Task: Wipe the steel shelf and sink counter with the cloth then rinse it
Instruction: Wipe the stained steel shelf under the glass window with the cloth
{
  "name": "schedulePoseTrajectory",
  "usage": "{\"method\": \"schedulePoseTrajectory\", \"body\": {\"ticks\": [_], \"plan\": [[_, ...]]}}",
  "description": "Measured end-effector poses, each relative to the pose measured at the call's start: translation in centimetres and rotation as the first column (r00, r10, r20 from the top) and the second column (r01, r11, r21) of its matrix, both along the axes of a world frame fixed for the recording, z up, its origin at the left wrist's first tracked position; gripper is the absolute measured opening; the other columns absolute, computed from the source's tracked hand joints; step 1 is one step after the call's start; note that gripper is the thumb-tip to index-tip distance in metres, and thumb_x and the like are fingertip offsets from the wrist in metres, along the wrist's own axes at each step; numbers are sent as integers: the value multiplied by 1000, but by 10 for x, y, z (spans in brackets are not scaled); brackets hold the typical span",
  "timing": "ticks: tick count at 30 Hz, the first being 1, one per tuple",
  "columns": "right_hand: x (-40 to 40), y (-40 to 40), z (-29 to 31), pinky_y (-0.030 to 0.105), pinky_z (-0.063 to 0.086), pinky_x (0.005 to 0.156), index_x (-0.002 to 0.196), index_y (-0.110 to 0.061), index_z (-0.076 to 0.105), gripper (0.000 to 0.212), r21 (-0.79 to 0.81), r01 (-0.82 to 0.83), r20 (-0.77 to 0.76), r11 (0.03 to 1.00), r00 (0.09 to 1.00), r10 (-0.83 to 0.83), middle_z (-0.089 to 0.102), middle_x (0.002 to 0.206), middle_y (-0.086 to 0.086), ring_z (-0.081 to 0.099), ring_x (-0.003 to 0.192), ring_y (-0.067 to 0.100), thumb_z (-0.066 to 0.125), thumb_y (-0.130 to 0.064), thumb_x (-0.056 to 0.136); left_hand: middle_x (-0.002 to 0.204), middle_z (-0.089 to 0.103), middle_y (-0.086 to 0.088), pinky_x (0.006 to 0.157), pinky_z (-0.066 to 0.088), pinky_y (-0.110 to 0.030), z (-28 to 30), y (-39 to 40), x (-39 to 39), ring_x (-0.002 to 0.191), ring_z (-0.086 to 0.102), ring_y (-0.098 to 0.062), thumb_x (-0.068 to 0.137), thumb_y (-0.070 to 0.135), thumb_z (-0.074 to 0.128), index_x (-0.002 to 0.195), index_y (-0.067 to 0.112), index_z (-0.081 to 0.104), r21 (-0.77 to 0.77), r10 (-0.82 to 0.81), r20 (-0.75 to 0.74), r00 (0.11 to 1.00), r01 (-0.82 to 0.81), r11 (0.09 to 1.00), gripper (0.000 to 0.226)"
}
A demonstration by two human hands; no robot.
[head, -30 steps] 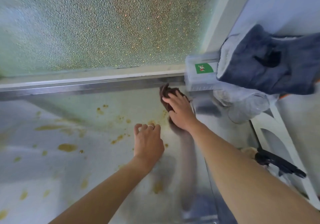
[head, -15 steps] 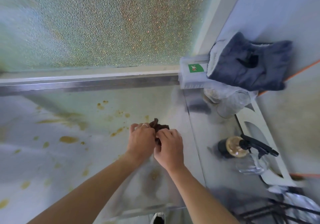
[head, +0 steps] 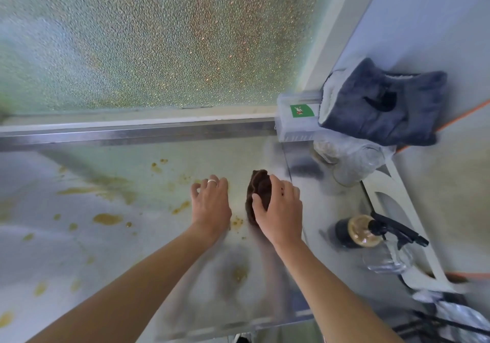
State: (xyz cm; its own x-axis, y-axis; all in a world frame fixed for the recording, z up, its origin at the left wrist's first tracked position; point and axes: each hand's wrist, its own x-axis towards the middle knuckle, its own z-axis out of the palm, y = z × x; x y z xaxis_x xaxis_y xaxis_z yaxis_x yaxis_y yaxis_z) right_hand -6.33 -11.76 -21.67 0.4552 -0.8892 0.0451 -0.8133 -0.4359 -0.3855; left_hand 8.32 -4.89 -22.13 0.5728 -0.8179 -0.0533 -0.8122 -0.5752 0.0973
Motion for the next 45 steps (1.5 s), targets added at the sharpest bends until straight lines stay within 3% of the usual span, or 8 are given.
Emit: {"method": "schedulePoseTrajectory", "body": {"ticks": [3,5,9,12,18,32,39,45], "plan": [[14,9,-22,45,27,124,158,-13,27,69,109,3,-70,994,998,5,30,164,9,25,152,28,38,-50,101,115,54,1,100,37,-37,-6,-6,5,107,55,-19,86,13,57,114,20,54,5,-3,-1,1000,3,1000,29],[25,17,-38,48,13,127,162,-12,13,71,126,30,-116,992,993,-16,14,170,9,9,157,28,29,-49,104,131,50,-2,105,36,-41,-9,-12,9,122,50,-20,83,13,58,122,19,50,30,-5,-6,1000,6,1000,41],[43,9,-51,51,15,126,161,-11,15,71,40,101,-111,994,989,-96,17,169,11,11,157,31,28,-51,104,144,41,-5,111,29,-49,-12,-27,25,135,40,-23,78,16,57,134,16,38,81,38,-18,999,-36,996,59],[55,-13,-57,51,15,126,161,-11,18,68,26,88,-118,996,989,-85,19,168,11,11,156,32,31,-46,103,127,50,-3,108,28,-51,-13,-36,36,123,48,-24,78,10,45,120,19,45,67,44,-29,999,-42,997,42],[77,-51,-63,47,16,127,159,-11,27,60,-22,35,-68,999,997,-37,26,166,11,16,156,29,37,-35,105,111,59,-1,105,29,-46,-21,-54,42,108,54,-24,80,8,46,101,20,58,14,87,10,996,-87,996,26],[140,-92,-62,47,18,125,151,-19,45,52,-69,-11,1,998,1000,11,36,162,5,23,154,27,43,-29,99,105,59,2,107,25,-42,-28,-65,51,106,55,-20,86,11,44,97,22,58,-33,59,-21,998,-60,998,21],[132,-85,-60,43,24,124,143,-21,57,47,-51,-298,130,953,944,302,45,157,0,33,151,20,54,-22,96,99,59,7,108,27,-40,-26,-61,52,105,56,-16,90,14,47,94,26,58,-62,71,-47,996,-74,995,17],[95,-61,-54,38,28,122,146,-23,53,47,35,-397,173,917,906,386,48,155,-5,34,149,12,52,-17,99,107,57,11,110,20,-39,-22,-42,56,111,55,-12,81,10,51,102,30,59,-29,-14,-98,995,11,1000,30]]}}
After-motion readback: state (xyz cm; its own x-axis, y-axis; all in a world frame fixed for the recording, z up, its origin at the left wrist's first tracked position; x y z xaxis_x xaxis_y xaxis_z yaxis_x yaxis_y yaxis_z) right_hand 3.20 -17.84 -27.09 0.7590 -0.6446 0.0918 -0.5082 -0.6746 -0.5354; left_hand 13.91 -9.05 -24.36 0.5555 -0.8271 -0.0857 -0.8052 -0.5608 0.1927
